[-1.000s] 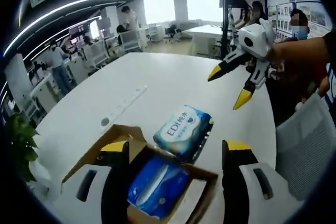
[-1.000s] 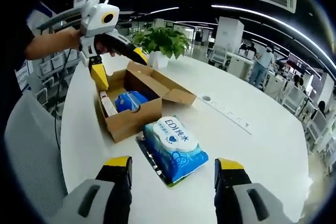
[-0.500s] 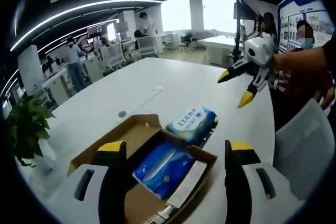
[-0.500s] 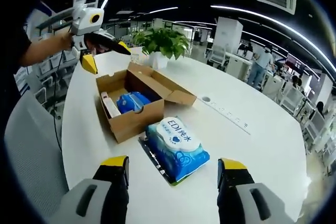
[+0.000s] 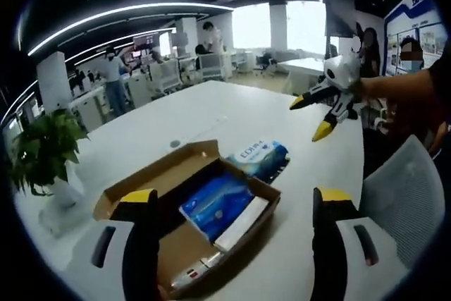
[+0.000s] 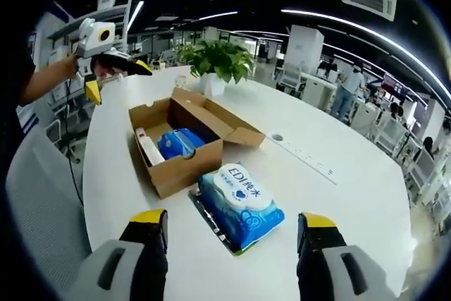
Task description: Operate the shoe box by opening the lid, removing the specified soft item, and placing it in the target area until the item is outside and the box remains undamaged.
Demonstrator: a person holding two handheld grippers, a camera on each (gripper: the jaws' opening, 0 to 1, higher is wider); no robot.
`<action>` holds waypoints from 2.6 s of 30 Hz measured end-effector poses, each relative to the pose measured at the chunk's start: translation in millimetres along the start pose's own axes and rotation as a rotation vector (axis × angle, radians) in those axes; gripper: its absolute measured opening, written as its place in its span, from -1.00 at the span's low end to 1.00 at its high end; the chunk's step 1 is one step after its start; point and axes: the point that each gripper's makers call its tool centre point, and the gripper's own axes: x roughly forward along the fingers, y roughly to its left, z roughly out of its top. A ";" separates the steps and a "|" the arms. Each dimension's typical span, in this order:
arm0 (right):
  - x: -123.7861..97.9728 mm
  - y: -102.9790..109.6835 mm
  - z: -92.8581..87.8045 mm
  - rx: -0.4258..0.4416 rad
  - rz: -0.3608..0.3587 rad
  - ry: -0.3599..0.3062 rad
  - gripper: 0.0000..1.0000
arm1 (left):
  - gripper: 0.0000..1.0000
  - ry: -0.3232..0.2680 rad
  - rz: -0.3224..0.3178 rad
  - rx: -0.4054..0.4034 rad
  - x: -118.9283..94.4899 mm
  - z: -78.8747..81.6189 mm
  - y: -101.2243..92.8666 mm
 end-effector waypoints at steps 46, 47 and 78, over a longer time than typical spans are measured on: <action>42.3 55.2 69.7 -0.204 0.110 -0.087 0.30 | 0.98 -0.023 0.178 -0.090 -89.3 -58.3 -18.1; 45.1 56.3 72.2 -0.212 0.108 -0.090 0.29 | 0.98 -0.022 0.178 -0.090 -89.2 -58.3 -18.3; 111.7 75.6 87.8 -0.288 0.134 -0.024 -0.13 | 0.05 0.028 0.071 -0.008 5.0 -27.4 29.1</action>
